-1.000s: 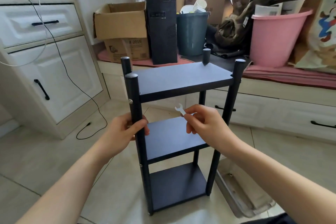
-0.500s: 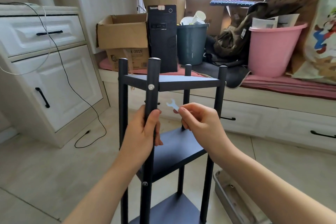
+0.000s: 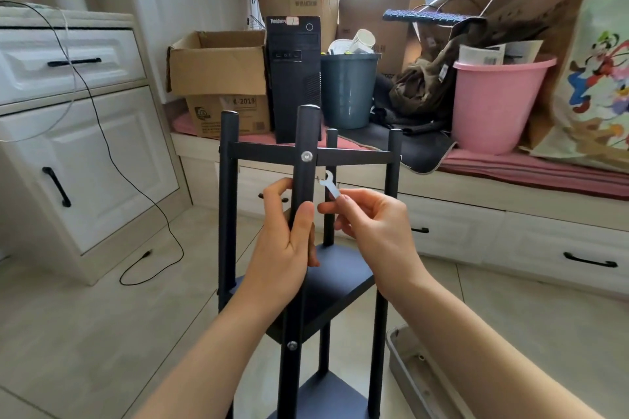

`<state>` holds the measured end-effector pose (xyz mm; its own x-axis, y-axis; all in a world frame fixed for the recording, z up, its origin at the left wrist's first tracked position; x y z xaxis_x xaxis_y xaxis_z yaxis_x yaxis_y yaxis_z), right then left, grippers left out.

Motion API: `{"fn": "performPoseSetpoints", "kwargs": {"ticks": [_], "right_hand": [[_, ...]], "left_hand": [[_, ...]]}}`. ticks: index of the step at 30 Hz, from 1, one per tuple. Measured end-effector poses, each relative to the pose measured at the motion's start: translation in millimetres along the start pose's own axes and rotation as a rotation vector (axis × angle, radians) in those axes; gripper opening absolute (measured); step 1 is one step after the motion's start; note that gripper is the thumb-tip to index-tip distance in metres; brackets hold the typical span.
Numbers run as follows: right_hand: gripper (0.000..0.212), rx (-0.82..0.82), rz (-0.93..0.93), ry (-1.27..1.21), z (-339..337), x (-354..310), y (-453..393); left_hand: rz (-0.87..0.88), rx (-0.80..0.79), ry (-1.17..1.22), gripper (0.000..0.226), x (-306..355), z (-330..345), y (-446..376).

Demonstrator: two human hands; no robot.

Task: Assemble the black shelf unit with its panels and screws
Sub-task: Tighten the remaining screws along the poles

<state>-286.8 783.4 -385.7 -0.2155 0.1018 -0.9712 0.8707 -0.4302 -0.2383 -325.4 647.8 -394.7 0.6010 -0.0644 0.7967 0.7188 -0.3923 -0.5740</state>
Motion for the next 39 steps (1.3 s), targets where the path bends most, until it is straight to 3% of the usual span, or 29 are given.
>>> {"fn": "performPoseSetpoints", "kwargs": {"ticks": [8, 17, 25, 30, 33, 39], "right_hand": [[0.009, -0.02, -0.088, 0.104, 9, 1, -7], [0.012, 0.045, -0.052, 0.104, 21, 4, -15], [0.018, 0.026, 0.236, -0.092, 39, 12, -23], [0.018, -0.125, 0.441, -0.346, 55, 15, -26], [0.016, -0.218, 0.395, -0.367, 58, 14, -28], [0.009, -0.313, 0.292, -0.181, 54, 10, -28]], "left_hand": [[-0.01, 0.048, 0.013, 0.029, -3, -7, 0], [-0.027, 0.146, -0.042, 0.021, -10, -19, -3], [-0.051, 0.201, -0.075, 0.028, -14, -26, -10], [-0.05, 0.178, -0.083, 0.033, -15, -30, -13], [-0.056, 0.172, -0.081, 0.03, -18, -34, -15], [-0.075, 0.179, -0.078, 0.023, -27, -46, -17]]}}
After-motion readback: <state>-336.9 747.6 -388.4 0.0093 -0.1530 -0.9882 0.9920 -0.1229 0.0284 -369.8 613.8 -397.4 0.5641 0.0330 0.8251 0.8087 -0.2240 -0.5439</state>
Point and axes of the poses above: each hand's wrist, its own y-axis away from the middle knuckle, its own z-axis out of the palm, x = y × z, the point moved 4 cm from there along -y, towards the middle knuckle, and after that the axes turned 6 degrees about z, right-handed, at the moved point
